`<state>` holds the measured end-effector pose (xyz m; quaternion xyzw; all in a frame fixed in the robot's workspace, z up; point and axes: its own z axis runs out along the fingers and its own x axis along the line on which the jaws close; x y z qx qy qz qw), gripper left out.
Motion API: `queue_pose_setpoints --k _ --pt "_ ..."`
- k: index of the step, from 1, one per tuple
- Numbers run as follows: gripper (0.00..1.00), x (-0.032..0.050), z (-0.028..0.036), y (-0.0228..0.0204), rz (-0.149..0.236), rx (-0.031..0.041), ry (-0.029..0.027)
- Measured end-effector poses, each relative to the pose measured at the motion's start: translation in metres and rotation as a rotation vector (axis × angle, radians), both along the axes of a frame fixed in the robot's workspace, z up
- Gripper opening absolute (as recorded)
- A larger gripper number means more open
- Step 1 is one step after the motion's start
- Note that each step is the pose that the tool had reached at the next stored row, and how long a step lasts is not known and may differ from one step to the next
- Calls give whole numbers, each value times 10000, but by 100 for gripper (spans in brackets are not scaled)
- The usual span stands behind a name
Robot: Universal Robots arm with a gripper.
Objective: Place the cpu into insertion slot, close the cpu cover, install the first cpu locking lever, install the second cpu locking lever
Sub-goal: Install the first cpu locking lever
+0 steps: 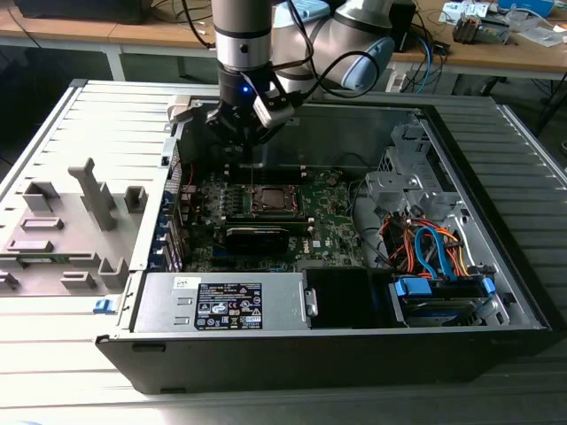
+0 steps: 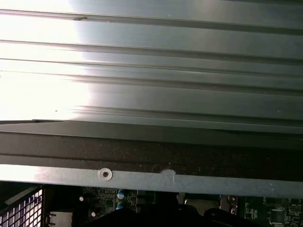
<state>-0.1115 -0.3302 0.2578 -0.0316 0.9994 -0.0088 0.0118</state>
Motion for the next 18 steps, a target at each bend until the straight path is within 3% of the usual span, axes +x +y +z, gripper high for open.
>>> queue_pose_setpoints --k 18 --pt "11 90 -1 0 0 -1 0"
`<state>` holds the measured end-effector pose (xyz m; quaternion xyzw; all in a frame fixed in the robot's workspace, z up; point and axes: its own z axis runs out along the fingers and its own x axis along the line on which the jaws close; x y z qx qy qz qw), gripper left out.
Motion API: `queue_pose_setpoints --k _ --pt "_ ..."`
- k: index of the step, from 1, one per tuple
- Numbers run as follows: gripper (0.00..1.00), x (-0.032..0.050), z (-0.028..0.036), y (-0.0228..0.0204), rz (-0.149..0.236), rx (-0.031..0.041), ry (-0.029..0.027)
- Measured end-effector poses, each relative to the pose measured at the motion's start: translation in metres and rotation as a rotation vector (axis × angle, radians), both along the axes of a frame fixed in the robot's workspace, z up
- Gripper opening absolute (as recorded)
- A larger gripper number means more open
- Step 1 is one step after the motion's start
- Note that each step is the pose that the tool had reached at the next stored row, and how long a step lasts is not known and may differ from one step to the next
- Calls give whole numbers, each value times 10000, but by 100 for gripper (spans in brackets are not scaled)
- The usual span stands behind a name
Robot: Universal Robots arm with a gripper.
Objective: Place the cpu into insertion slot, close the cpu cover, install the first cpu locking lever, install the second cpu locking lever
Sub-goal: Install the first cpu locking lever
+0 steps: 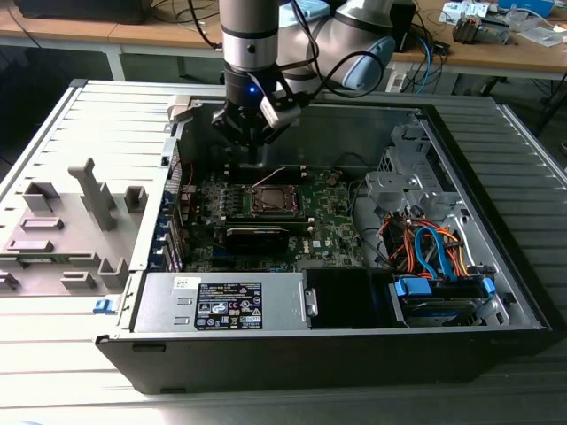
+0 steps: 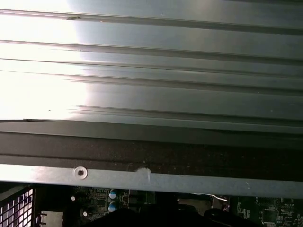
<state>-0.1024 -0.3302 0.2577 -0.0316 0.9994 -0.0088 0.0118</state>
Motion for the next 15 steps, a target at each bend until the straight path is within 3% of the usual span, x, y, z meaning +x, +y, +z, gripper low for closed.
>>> queue_pose_setpoints --k 8,15 --pt "11 12 -24 0 -9 0 1" --pt "11 22 -47 0 -621 0 0"
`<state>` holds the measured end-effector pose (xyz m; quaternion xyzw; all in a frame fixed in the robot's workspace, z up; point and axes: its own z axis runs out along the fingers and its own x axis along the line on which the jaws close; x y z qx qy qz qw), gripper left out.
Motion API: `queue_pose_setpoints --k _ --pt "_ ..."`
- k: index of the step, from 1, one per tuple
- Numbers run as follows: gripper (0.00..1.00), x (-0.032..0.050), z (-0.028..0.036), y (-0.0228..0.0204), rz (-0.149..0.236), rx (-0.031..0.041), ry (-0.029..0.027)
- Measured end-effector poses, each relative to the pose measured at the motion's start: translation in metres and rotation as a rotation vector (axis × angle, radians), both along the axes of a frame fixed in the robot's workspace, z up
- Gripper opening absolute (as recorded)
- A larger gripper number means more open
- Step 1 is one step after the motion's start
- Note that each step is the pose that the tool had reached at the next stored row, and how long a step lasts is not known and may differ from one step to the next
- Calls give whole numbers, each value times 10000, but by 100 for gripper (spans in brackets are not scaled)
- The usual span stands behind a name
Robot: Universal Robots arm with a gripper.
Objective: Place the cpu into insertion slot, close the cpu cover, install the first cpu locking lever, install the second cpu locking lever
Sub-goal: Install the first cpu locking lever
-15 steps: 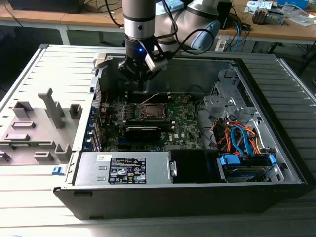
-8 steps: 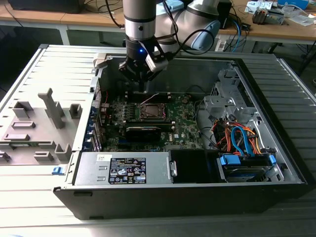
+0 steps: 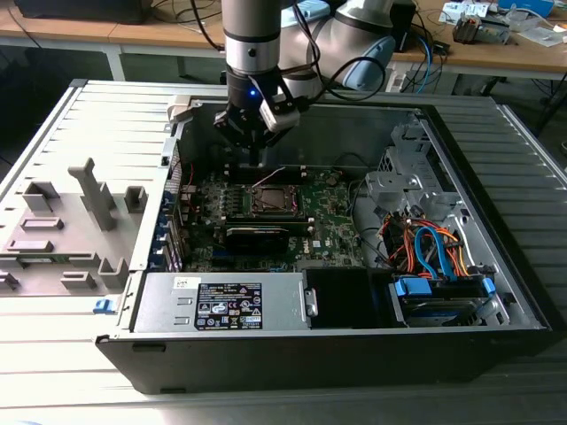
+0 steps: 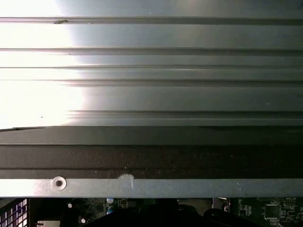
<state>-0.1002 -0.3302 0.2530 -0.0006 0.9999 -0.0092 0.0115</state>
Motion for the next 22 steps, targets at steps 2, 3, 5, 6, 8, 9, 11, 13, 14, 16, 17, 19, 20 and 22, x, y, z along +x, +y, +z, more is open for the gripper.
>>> queue_pose_setpoints --k 2,3,5,6,8,9,11,13,14,16,17,19,20,22 --pt "11 1 0 0 -1 1 0" --pt "11 1 0 0 0 1 0" --pt "11 2 0 0 0 1 0" --pt "11 2 0 0 -1 1 0" --pt "11 3 -1 0 -1 1 -1" --pt "11 3 -1 0 -1 0 0" --pt "11 3 -4 0 -1 1 0" --pt "11 3 -16 0 -1 0 0" --pt "11 3 -19 0 0 1 0" --pt "11 3 -24 0 0 1 0" --pt "11 3 -39 0 0 1 0" --pt "11 3 -59 0 0 0 0" --pt "11 3 -60 0 -1 0 0" --pt "11 3 -64 0 0 0 0"
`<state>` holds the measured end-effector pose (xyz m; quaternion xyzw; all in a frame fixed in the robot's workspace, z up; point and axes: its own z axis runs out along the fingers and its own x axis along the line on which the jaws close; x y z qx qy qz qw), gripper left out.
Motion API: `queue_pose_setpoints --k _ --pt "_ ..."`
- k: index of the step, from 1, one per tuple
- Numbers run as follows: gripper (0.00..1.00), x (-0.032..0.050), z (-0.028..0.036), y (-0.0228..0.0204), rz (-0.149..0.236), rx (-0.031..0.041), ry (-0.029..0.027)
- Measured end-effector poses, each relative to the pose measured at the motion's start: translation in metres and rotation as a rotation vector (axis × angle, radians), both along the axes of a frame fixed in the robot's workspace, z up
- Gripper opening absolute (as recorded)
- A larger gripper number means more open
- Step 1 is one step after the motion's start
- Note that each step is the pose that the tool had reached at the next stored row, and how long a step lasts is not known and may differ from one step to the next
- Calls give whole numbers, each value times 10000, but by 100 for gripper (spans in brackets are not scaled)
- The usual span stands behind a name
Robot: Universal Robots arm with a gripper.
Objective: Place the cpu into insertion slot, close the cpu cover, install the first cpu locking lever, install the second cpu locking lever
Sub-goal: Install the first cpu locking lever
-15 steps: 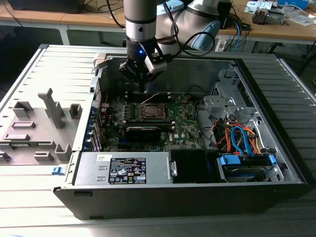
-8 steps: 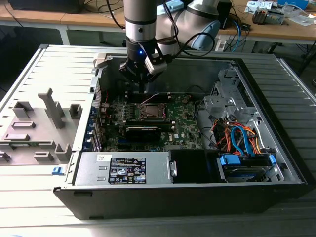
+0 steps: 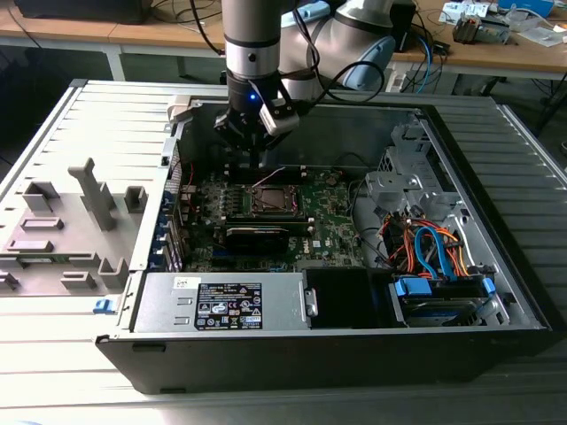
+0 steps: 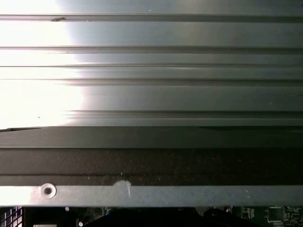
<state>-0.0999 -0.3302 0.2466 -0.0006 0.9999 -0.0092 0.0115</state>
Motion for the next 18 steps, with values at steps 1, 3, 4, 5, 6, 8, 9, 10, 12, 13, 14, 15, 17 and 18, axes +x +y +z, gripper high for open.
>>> queue_pose_setpoints --k 1,3,4,5,6,8,9,10,12,13,14,15,17,18 --pt "11 0 -2 0 0 0 0" --pt "11 0 -7 0 0 0 0" --pt "11 0 -8 0 0 0 0" --pt "11 0 -9 0 0 0 0" --pt "11 0 -11 0 0 0 0" --pt "11 0 -15 0 0 0 0" --pt "11 0 -16 0 0 0 0" --pt "11 0 -19 0 0 0 0" --pt "11 0 -22 0 0 0 0" --pt "11 0 -24 0 0 0 0" --pt "11 0 -27 0 0 0 0" --pt "11 0 -28 0 0 0 0" --pt "11 0 -31 0 0 0 0" --pt "11 0 -32 0 0 0 0"
